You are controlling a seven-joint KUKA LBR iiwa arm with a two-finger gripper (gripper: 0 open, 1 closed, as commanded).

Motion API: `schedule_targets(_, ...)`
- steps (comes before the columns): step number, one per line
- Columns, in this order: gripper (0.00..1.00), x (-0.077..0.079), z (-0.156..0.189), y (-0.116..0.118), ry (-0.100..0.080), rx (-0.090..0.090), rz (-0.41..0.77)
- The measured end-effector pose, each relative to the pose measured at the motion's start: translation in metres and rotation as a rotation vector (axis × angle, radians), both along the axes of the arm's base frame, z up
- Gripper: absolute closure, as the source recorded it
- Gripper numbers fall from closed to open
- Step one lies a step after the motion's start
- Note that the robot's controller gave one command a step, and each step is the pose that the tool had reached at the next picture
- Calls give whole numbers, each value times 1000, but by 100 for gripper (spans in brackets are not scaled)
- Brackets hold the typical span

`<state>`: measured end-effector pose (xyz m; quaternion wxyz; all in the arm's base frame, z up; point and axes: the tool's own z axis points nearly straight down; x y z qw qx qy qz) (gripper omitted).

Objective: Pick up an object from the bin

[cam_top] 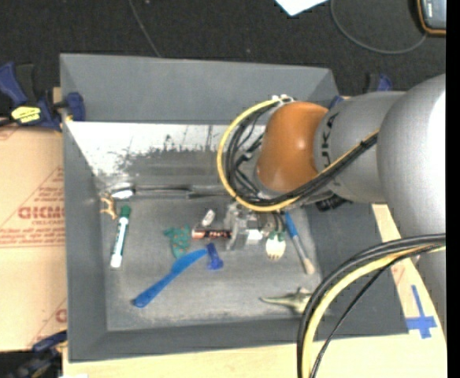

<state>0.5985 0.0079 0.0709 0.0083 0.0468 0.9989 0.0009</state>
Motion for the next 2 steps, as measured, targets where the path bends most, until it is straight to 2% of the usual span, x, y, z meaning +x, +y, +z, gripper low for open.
schedule_targets(1, 100, -4, 13, 0, 13, 0, 1)
schedule_targets(2, 100, -1, 46, 0, 1, 0, 1)
